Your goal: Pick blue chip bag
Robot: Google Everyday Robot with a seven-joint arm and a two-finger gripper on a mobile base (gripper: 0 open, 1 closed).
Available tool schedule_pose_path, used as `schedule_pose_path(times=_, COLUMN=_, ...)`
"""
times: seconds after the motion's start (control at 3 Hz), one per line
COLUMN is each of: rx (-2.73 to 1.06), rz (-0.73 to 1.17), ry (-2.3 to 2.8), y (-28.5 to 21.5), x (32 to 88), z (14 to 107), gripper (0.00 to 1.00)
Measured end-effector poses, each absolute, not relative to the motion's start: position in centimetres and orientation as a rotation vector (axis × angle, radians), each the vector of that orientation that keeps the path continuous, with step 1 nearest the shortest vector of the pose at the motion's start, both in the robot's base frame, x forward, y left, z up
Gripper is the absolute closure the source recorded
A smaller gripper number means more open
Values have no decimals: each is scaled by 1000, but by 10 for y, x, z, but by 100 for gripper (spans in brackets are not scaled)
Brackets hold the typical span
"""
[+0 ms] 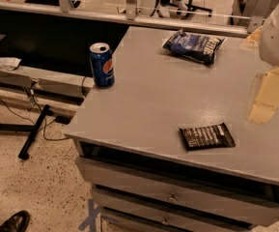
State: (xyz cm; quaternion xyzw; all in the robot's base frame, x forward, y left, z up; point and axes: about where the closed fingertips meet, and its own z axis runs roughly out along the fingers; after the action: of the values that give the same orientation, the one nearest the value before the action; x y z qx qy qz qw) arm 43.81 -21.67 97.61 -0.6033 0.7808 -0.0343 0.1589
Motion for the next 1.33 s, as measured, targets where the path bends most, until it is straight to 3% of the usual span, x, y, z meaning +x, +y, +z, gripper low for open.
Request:
schedule_pose_path(times=0.67, rx=-1642, rz=-94, ry=2199, y=-220, x=469, z=971, gripper=0)
schedule_pose_path(times=1.33, rx=-1402, rz=-117, ry=2066, y=-247, x=595, z=963, gripper=0)
